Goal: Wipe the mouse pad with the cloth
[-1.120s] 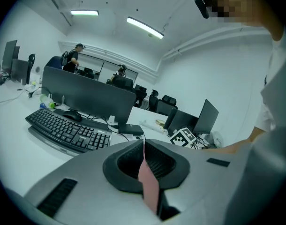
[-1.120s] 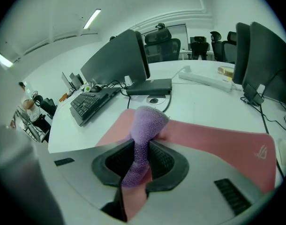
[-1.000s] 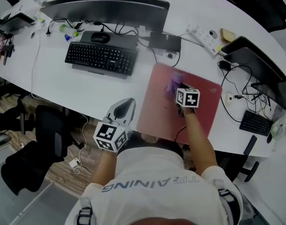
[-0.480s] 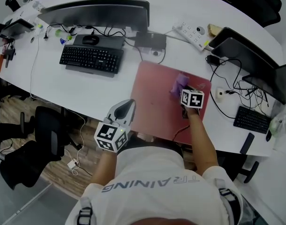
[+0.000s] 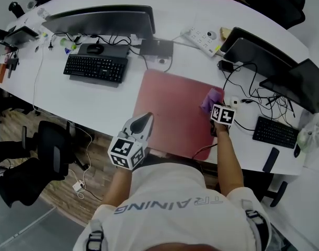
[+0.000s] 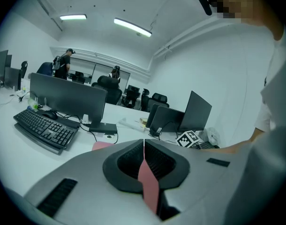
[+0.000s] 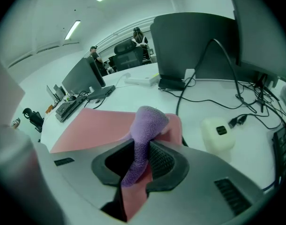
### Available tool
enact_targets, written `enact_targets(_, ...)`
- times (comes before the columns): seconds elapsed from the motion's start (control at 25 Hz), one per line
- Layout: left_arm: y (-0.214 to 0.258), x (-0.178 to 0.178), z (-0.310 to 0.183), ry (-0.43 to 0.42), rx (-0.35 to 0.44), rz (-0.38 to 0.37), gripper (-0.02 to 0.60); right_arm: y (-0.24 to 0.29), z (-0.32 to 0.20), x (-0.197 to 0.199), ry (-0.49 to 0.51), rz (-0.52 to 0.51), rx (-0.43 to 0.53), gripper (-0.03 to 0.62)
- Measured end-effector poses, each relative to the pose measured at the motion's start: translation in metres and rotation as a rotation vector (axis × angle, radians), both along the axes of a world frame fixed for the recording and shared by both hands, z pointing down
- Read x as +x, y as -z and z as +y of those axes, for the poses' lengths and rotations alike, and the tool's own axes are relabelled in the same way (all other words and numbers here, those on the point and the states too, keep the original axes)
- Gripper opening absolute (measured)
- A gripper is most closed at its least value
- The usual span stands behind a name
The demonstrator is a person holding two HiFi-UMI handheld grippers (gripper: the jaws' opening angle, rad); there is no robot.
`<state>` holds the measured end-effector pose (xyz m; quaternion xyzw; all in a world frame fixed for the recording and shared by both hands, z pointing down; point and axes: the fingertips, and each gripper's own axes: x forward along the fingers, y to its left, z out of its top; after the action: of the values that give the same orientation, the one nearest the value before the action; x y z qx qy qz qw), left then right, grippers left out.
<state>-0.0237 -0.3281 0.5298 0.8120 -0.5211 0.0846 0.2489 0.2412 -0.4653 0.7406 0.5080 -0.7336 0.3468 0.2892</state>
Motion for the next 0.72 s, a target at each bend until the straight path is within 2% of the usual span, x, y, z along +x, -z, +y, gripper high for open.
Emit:
enact_targets(0.2,0.006,0.018,0.003,-0.011,0.012,-0.012,0.034,0.0,0.01,0.041,-0.015,0.045,0.007,0.101)
enact_targets(0.4,0.017,0.021,0.002,-0.024,0.033,-0.034,0.034,0.005,0.015,0.06,-0.047,0.063,0.012,0.101)
enact_targets(0.56,0.021,0.012,0.0,-0.03,0.041,-0.041,0.034,0.041,0.017,0.054,-0.09,0.007,0.077,0.101)
enact_targets(0.72,0.032,-0.007,-0.007,-0.032,0.073,-0.036,0.034,0.091,0.027,0.027,-0.068,-0.075,0.176,0.101)
